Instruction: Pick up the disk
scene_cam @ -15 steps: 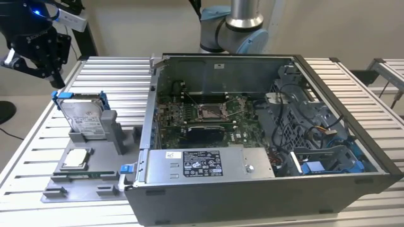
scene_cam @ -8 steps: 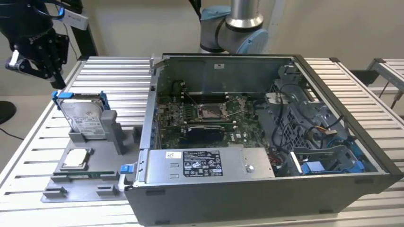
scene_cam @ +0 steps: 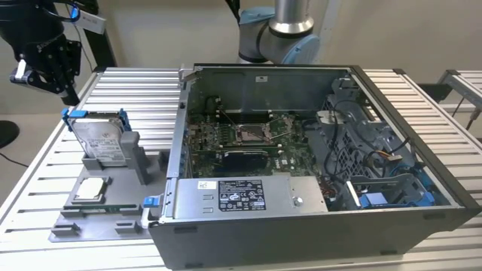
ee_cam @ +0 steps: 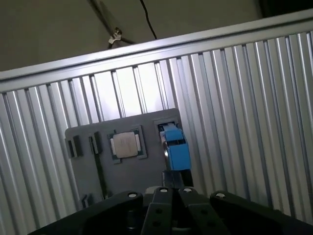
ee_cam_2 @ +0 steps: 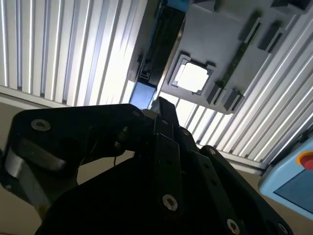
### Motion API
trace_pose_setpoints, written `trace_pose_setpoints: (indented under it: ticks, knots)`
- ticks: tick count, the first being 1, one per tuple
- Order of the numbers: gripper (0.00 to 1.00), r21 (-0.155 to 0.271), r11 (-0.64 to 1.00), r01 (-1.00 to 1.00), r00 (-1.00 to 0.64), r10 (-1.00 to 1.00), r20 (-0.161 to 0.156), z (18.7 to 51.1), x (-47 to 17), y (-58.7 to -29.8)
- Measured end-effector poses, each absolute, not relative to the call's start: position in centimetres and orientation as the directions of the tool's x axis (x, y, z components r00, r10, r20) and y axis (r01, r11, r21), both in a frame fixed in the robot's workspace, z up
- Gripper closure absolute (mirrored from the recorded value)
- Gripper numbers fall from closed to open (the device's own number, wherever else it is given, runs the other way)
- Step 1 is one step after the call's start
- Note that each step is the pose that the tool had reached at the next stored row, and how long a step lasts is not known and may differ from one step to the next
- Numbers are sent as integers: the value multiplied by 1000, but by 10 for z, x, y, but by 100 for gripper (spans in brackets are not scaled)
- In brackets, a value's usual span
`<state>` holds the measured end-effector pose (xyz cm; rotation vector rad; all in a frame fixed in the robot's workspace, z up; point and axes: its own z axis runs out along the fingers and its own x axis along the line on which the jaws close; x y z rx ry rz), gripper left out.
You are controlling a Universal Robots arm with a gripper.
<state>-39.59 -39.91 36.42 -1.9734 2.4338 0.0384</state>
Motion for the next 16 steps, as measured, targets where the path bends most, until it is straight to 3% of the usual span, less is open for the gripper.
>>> trace_pose_setpoints:
  ticks: [16]
  knots:
    - [100, 11, 159, -987, -159, -987, -22, 364, -401, -397]
